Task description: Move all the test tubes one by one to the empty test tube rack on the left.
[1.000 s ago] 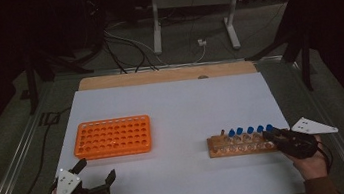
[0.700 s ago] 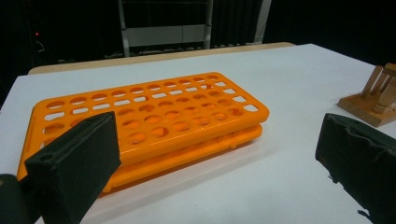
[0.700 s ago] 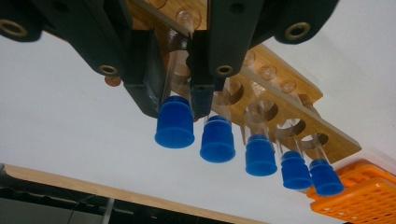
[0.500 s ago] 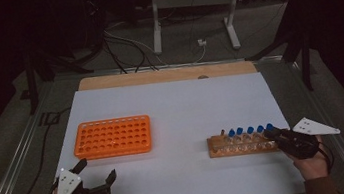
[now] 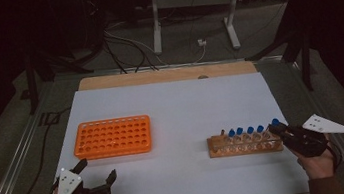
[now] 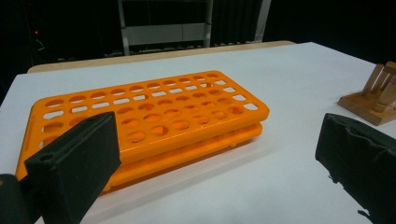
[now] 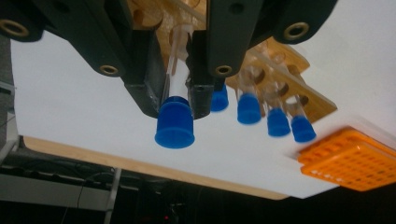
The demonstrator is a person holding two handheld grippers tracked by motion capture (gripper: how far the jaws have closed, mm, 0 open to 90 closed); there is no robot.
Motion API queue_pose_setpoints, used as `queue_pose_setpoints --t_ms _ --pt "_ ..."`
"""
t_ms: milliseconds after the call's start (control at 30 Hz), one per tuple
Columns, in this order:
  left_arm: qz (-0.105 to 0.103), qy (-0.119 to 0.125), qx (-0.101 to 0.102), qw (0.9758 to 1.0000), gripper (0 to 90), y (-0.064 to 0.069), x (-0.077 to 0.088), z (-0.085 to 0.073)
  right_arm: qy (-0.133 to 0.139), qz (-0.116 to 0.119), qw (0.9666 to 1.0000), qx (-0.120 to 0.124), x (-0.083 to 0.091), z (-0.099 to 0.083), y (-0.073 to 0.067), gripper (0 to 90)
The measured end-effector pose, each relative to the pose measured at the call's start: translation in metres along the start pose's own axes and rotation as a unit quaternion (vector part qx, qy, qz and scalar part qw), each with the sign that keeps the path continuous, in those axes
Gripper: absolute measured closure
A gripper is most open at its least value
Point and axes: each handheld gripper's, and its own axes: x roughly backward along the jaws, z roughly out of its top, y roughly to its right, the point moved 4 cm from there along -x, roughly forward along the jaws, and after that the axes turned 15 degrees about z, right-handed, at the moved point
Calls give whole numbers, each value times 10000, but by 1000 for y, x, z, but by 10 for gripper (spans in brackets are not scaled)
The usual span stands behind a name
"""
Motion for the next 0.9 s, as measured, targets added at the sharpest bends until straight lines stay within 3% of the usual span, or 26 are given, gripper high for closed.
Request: queue_pose_setpoints --t_ms 600,900 --pt "-57 20 68 10000 9 6 -2 5 347 -9 9990 275 16 44 -3 762" --pt "-274 209 -207 9992 9 26 -9 28 411 126 9982 429 0 68 -7 762"
